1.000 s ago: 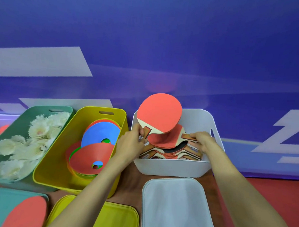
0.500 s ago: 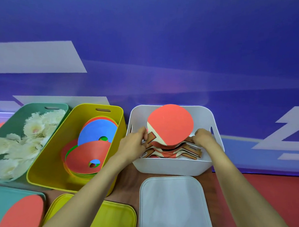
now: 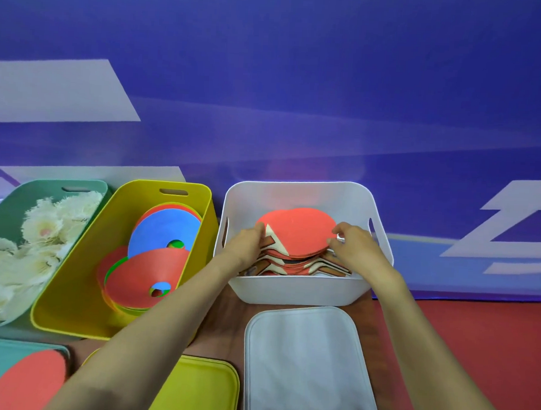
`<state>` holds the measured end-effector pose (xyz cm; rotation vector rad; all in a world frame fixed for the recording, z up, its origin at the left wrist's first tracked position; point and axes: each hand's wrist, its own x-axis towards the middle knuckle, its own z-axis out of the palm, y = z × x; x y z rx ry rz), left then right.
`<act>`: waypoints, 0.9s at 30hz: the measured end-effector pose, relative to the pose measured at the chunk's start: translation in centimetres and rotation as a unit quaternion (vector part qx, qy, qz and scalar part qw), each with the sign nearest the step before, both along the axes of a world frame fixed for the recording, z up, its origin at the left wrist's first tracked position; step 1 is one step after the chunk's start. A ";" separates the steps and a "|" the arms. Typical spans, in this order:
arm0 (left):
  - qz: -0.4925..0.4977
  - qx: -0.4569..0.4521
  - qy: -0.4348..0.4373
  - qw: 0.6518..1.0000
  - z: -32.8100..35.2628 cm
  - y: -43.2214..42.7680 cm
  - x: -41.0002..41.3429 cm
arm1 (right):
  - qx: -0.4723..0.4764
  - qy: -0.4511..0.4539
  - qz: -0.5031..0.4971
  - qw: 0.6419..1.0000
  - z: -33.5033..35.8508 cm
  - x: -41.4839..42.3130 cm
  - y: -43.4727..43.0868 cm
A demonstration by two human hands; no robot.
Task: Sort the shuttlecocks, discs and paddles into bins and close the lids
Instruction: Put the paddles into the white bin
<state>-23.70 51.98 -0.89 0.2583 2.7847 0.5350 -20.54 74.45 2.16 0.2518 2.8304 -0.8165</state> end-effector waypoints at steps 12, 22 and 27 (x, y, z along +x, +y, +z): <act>0.079 0.155 0.171 0.970 5.3 -4.6 10.7 | -0.086 0.164 0.163 0.969 3.3 5.1 -8.5; 0.198 0.124 0.242 0.942 5.5 -19.8 21.0 | -0.099 0.193 0.358 0.908 3.6 12.3 -24.8; 0.255 0.174 0.228 0.923 3.8 -28.2 24.9 | -0.096 0.177 0.411 0.889 1.9 14.7 -33.7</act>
